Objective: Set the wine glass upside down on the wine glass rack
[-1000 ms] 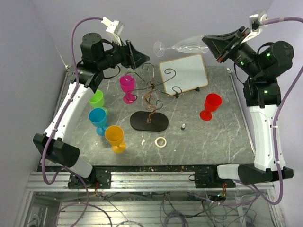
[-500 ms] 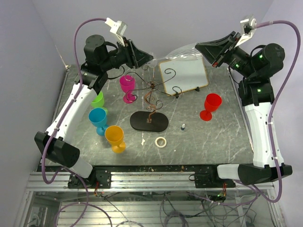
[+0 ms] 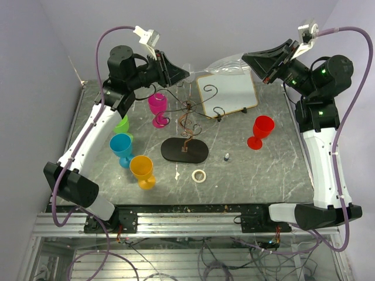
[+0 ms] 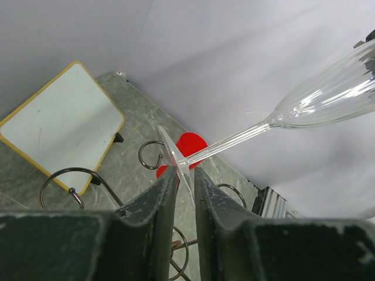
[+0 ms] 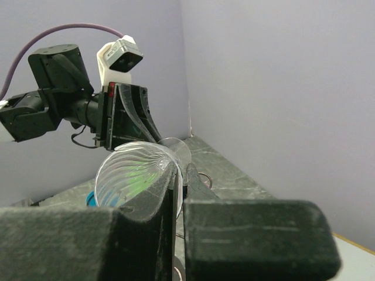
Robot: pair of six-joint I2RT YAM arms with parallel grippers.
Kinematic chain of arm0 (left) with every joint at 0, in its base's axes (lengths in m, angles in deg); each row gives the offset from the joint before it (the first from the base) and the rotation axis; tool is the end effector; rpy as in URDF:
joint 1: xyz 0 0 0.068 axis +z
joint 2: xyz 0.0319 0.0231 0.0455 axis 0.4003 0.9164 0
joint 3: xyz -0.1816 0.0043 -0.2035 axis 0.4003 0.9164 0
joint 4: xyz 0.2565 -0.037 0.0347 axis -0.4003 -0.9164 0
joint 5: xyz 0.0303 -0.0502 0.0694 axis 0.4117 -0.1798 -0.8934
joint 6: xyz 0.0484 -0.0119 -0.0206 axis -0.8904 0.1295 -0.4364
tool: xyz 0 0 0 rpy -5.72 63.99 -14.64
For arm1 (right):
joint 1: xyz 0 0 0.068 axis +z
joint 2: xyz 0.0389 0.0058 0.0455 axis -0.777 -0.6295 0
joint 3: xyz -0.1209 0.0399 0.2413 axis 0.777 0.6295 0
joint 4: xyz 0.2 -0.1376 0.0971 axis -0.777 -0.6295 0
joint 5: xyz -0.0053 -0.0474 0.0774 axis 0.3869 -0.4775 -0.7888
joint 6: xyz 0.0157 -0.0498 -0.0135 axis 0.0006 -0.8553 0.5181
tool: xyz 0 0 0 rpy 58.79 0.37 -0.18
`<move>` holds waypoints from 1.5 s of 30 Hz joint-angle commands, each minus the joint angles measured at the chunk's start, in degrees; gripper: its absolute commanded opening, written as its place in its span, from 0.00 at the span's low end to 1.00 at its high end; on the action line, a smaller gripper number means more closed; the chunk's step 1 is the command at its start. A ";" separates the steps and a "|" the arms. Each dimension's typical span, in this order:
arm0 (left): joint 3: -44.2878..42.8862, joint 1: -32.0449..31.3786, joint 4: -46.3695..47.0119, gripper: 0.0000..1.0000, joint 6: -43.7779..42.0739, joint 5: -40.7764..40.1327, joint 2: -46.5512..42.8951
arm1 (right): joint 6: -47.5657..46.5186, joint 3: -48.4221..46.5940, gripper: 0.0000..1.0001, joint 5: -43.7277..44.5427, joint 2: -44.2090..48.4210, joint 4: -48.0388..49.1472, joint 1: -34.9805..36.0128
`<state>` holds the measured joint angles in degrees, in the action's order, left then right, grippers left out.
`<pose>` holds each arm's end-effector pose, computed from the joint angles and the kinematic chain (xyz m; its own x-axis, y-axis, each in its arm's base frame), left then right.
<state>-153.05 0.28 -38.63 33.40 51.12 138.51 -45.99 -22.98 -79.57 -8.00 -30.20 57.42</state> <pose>0.3096 -0.1569 0.4783 -0.3910 -0.2559 -0.8841 0.7799 0.4180 -0.4659 0.2336 0.0524 0.5592 0.0927 0.2545 -0.9626 -0.8347 0.5469 0.0642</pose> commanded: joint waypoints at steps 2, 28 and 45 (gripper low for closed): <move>0.61 -0.42 1.12 0.19 0.75 0.23 -1.00 | -0.80 0.09 0.00 0.73 1.21 1.04 -0.15; 2.05 16.71 -7.04 0.07 -3.92 -13.27 -9.86 | -13.47 4.98 0.89 9.94 6.17 -8.93 -2.57; -3.08 18.39 -13.79 0.07 -51.15 -44.91 -18.12 | -31.18 28.29 0.96 35.95 16.42 -12.08 -2.65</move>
<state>-154.21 18.32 -51.48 -3.28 15.40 121.15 -72.68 -0.73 -53.45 5.39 -44.32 55.11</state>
